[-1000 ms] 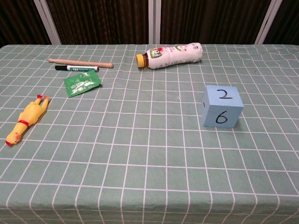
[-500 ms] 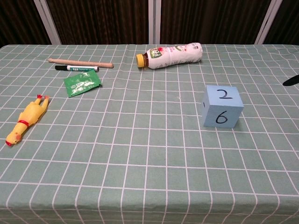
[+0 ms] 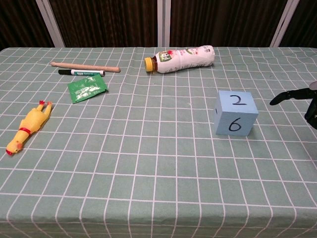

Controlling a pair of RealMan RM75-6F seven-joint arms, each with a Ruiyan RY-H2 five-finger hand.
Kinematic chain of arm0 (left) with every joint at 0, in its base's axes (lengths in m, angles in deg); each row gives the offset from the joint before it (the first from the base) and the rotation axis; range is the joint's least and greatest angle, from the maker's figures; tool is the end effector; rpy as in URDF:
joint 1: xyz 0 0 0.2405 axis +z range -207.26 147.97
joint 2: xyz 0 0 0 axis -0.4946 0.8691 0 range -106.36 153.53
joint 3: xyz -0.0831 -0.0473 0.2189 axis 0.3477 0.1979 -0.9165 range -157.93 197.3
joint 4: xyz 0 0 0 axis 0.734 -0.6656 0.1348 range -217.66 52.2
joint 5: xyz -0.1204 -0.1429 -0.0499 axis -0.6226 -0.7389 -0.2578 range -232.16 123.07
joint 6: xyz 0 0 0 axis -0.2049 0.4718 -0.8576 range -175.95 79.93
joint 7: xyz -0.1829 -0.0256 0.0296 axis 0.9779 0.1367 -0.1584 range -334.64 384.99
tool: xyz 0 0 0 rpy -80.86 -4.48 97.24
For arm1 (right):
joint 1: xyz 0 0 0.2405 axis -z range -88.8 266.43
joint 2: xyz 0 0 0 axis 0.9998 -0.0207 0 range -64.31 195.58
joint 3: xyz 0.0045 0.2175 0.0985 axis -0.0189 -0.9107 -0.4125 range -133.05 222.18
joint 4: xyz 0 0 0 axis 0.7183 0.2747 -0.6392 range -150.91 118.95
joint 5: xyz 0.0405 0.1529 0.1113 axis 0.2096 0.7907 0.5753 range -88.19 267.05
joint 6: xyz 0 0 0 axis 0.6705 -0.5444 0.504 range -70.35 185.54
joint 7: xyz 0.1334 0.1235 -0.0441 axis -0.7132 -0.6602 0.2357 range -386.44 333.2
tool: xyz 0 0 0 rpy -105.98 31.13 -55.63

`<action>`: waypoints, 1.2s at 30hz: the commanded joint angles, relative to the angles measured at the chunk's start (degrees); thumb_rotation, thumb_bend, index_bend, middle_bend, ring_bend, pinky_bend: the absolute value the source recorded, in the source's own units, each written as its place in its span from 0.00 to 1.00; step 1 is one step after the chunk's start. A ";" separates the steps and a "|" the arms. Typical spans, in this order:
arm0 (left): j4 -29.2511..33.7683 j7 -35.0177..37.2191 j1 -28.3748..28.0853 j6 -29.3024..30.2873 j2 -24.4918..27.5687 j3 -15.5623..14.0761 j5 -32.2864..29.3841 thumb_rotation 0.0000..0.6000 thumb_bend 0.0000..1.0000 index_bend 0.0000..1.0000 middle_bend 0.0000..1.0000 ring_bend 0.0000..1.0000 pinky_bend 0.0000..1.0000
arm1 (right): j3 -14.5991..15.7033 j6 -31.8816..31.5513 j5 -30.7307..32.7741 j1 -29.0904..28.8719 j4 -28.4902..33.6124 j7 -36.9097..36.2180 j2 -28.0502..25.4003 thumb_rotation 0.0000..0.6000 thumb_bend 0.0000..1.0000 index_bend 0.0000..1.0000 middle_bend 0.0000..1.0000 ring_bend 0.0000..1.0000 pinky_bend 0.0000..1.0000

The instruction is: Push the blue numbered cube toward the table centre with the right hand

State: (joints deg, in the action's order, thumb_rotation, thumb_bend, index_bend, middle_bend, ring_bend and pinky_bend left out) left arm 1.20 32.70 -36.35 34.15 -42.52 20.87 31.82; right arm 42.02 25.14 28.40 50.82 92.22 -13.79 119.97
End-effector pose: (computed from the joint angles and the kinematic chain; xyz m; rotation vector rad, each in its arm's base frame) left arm -0.3119 0.2273 0.1569 -1.4283 -0.9544 -0.8945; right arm -0.2071 -0.2927 0.0628 2.0509 -1.2488 0.4258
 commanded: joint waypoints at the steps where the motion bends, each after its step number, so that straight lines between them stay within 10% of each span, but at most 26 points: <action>1: -0.25 0.24 0.07 -0.06 -0.05 -0.04 -0.12 1.00 0.01 0.04 0.00 0.00 0.00 | 0.06 3.82 5.05 -4.65 -0.33 1.06 0.62 1.00 1.00 0.00 0.94 0.85 0.79; 36: -2.39 2.69 0.30 -1.24 0.09 0.13 -1.65 1.00 0.01 0.04 0.00 0.00 0.00 | 12.39 16.11 33.89 -39.88 -8.19 -2.65 5.03 1.00 1.00 0.00 0.94 0.86 0.79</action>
State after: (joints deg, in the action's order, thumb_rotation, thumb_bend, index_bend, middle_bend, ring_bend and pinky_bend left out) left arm -1.17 35.38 -36.06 32.91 -42.45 21.01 30.18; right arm 53.33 40.11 61.14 12.64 85.08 -15.41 124.32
